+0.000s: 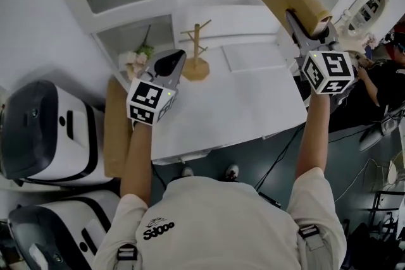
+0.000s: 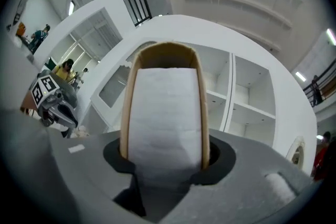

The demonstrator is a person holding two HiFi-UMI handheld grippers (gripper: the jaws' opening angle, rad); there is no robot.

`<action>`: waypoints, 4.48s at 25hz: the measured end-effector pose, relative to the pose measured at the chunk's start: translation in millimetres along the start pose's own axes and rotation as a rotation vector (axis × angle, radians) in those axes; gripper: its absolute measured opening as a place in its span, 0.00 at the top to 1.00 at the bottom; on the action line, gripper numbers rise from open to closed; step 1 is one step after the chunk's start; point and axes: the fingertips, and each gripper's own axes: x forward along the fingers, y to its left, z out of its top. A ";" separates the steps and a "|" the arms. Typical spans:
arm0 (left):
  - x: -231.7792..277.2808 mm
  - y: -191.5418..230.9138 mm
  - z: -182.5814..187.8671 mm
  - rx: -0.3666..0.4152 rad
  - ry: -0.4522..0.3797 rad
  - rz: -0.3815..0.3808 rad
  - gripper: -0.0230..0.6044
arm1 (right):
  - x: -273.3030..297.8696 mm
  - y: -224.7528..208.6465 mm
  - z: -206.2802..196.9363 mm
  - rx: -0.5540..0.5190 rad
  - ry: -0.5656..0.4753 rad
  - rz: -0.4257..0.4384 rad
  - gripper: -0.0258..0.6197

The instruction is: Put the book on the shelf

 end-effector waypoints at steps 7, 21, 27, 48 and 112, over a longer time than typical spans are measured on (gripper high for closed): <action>28.2 -10.8 -2.5 -0.031 0.023 0.080 0.93 | 59.4 -16.5 -30.2 -0.250 0.095 0.069 0.62; 65.0 -16.0 -21.3 -0.058 0.076 0.106 0.93 | 106.9 -1.8 -108.1 -0.758 0.307 0.195 0.56; 65.4 -5.3 -30.4 -0.063 0.093 0.083 0.93 | 110.2 17.5 -139.4 -0.798 0.405 0.265 0.44; 62.1 -4.6 -60.9 -0.086 0.141 0.008 0.93 | 170.4 1.7 -184.5 -0.820 0.601 0.295 0.31; 53.6 -30.4 38.3 -0.013 -0.052 0.061 0.93 | -46.2 16.8 -116.9 0.099 0.209 0.041 0.96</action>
